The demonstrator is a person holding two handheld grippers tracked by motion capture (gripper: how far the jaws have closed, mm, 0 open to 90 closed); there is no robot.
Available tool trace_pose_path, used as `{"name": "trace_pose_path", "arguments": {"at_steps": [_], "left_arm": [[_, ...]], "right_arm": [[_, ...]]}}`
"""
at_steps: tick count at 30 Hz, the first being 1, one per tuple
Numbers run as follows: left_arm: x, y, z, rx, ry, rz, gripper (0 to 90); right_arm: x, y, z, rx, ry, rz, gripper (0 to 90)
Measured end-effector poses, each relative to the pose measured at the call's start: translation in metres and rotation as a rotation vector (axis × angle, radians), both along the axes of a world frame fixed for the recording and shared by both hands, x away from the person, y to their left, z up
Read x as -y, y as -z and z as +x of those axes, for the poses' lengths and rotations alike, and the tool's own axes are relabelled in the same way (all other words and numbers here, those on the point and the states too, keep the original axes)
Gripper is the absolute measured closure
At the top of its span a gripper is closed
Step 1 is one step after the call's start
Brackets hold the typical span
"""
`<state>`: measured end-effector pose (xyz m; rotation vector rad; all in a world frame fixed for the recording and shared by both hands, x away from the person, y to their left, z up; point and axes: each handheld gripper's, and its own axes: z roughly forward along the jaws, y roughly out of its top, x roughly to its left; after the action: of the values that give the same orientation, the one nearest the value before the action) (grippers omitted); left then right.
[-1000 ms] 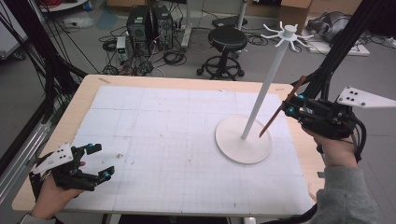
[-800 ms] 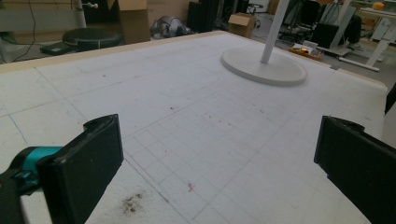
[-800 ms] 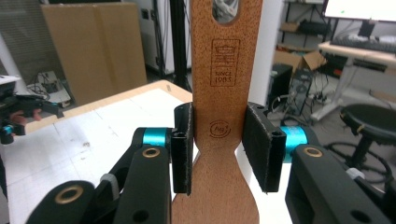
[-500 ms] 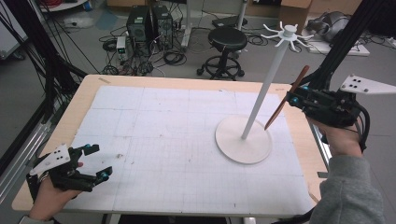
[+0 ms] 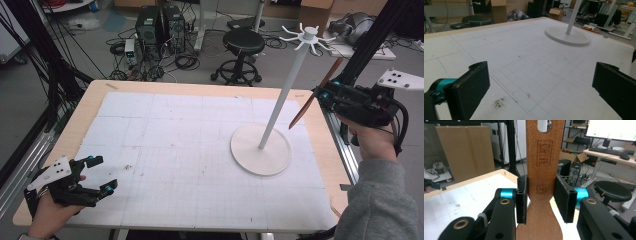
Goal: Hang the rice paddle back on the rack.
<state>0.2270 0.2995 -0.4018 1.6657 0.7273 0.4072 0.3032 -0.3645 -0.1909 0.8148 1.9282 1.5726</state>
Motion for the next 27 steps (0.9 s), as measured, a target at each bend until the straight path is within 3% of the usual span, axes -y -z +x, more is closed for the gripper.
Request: {"name": "trace_pose_path", "arguments": {"at_steps": [3,15,27], "left_arm": [[0.000,0.001,0.000,-0.003,-0.002,-0.001,1.8],[-0.004,0.001,-0.004,-0.004,-0.014,-0.005,1.8],[-0.008,0.001,-0.006,-0.002,-0.024,-0.007,1.8]], "right_arm": [[-0.001,-0.003,0.002,-0.002,0.013,-0.026,65.2],[0.000,-0.013,0.007,0.021,0.025,0.048,65.2],[-0.005,-0.018,0.013,0.019,0.034,0.033,65.2]]}}
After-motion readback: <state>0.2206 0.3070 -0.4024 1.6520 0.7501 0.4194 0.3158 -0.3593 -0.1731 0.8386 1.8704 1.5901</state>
